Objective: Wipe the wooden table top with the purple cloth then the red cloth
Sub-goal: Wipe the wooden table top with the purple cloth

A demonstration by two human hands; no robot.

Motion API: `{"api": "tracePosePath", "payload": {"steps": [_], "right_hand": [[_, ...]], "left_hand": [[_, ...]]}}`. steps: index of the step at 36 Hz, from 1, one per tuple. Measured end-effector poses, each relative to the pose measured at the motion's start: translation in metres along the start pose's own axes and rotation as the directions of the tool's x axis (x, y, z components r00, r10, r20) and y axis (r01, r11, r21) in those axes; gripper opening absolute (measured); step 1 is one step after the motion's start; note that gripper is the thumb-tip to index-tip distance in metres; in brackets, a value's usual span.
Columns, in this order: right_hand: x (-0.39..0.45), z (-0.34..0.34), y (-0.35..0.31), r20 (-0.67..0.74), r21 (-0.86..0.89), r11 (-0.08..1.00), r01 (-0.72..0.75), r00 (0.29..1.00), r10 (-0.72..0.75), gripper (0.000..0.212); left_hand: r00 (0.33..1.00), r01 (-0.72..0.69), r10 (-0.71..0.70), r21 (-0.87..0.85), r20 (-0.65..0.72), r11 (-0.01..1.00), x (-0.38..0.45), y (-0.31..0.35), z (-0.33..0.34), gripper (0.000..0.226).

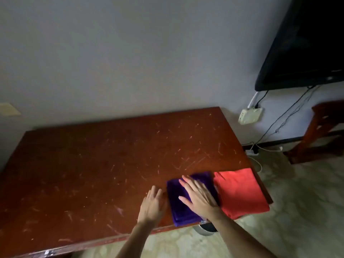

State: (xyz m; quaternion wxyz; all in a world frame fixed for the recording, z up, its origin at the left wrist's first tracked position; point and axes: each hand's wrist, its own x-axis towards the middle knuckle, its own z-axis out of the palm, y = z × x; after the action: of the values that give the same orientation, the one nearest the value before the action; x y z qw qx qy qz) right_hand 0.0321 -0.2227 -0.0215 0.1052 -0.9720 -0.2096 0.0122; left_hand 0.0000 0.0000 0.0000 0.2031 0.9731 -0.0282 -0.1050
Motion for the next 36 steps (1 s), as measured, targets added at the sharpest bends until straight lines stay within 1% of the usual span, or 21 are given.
{"api": "tracePosePath", "payload": {"steps": [1,2,4,6,10,15,18,21,24,27,30,33,36], "right_hand": [[-0.001,0.008,0.000,0.058,0.012,0.999,0.033,0.998,-0.034,0.064],[-0.003,0.010,-0.002,0.093,0.031,0.997,0.071,0.993,-0.073,0.065],[-0.009,0.024,0.000,0.134,0.036,0.990,0.134,0.981,-0.138,0.065],[-0.013,0.034,0.008,0.140,0.041,0.984,0.172,0.974,-0.176,0.064],[-0.012,0.033,0.017,0.136,0.009,0.982,0.187,0.973,-0.187,0.064],[0.004,0.026,0.032,0.197,-0.037,0.958,0.285,0.942,-0.273,0.073],[0.014,0.029,0.044,0.214,-0.012,0.947,0.321,0.926,-0.311,0.070],[0.020,0.033,0.054,0.192,0.022,0.928,0.373,0.909,-0.370,0.065],[0.036,0.029,0.064,0.197,0.039,0.910,0.414,0.889,-0.413,0.066],[0.055,0.029,0.079,0.191,0.011,0.910,0.415,0.892,-0.410,0.067],[0.078,0.029,0.099,0.169,-0.026,0.910,0.414,0.899,-0.405,0.067],[0.112,0.026,0.120,0.175,-0.059,0.896,0.439,0.889,-0.424,0.067],[0.159,0.020,0.146,0.177,-0.094,0.877,0.472,0.874,-0.452,0.067]], "left_hand": [[0.999,-0.035,0.035,0.007,-0.009,0.999,0.004,-0.001,0.008,0.050],[0.999,-0.041,0.041,0.018,-0.018,0.999,0.005,0.002,0.008,0.051],[0.998,-0.060,0.061,0.049,-0.021,0.997,0.008,0.004,0.016,0.051],[0.995,-0.089,0.092,0.057,-0.046,0.994,0.014,0.001,0.032,0.048],[0.989,-0.103,0.109,0.064,-0.103,0.993,0.025,0.001,0.052,0.043],[0.981,-0.084,0.089,0.039,-0.175,0.996,0.032,0.001,0.065,0.038],[0.975,-0.065,0.055,-0.041,-0.217,0.997,0.038,0.004,0.072,0.038],[0.965,-0.053,-0.001,-0.198,-0.263,0.979,0.038,0.007,0.079,0.035],[0.952,-0.047,-0.061,-0.341,-0.298,0.939,0.035,0.011,0.081,0.035],[0.935,-0.039,-0.108,-0.401,-0.338,0.915,0.036,0.013,0.082,0.033],[0.923,-0.038,-0.101,-0.349,-0.371,0.937,0.046,0.015,0.085,0.030],[0.913,-0.044,-0.072,-0.272,-0.401,0.961,0.059,0.022,0.092,0.036],[0.907,-0.004,-0.080,-0.198,-0.413,0.980,0.074,0.039,0.096,0.041]]}}
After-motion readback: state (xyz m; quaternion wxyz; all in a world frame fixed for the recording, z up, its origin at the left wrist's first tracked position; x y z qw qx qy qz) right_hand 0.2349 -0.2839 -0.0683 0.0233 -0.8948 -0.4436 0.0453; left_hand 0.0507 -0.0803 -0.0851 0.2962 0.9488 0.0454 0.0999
